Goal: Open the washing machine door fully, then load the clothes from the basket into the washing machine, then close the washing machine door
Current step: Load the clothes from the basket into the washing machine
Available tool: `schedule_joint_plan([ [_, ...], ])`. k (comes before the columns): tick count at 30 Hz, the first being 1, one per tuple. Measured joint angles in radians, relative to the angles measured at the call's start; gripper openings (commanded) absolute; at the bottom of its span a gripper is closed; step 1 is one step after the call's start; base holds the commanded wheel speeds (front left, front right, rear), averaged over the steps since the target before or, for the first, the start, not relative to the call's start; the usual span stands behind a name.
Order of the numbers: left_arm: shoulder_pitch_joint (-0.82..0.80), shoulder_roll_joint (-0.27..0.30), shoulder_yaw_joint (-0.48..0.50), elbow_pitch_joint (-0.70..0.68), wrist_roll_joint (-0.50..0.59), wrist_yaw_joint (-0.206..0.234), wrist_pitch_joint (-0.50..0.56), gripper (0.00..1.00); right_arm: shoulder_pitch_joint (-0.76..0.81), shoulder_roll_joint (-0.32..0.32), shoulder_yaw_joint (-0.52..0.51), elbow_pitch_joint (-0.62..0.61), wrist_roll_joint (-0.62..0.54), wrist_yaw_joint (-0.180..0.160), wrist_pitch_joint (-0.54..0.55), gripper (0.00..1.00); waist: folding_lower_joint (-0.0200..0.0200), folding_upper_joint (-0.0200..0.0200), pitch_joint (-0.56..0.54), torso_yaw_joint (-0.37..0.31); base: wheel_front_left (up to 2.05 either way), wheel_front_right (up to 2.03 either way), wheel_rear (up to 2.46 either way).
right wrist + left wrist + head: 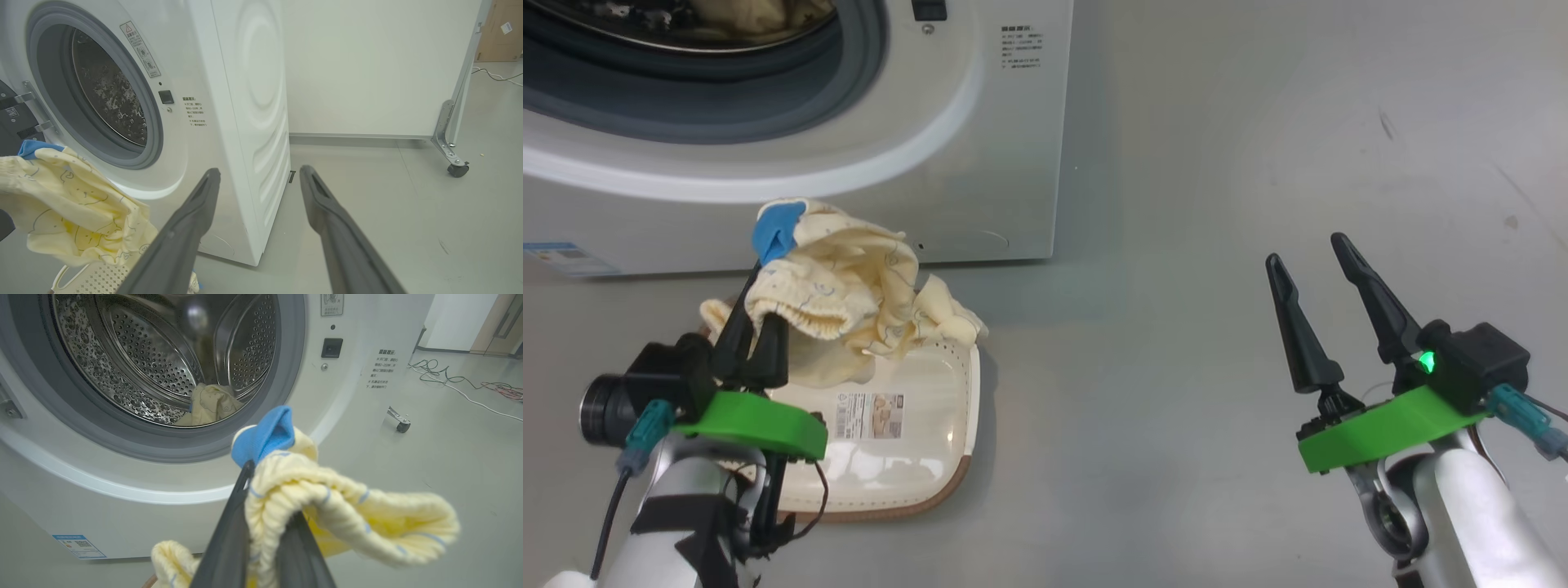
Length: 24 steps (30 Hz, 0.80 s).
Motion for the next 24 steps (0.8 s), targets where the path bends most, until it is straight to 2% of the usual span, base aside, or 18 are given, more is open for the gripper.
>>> schedule_joint_plan([
  [11,0.152,-0.058,0.112,-0.128,0.083,-0.041,0.0,0.0,0.055,0.002,0.007,0.02,0.014,0.0,0.0,1.0,0.0,0.0,-0.124,0.014,0.0,0.0,0.0],
  [24,0.27,-0.112,0.194,-0.181,0.1,-0.068,0.0,0.0,0.105,0.006,0.007,0.027,0.022,0.0,0.0,1.0,0.0,-0.0001,-0.203,0.016,0.0,0.0,0.0],
])
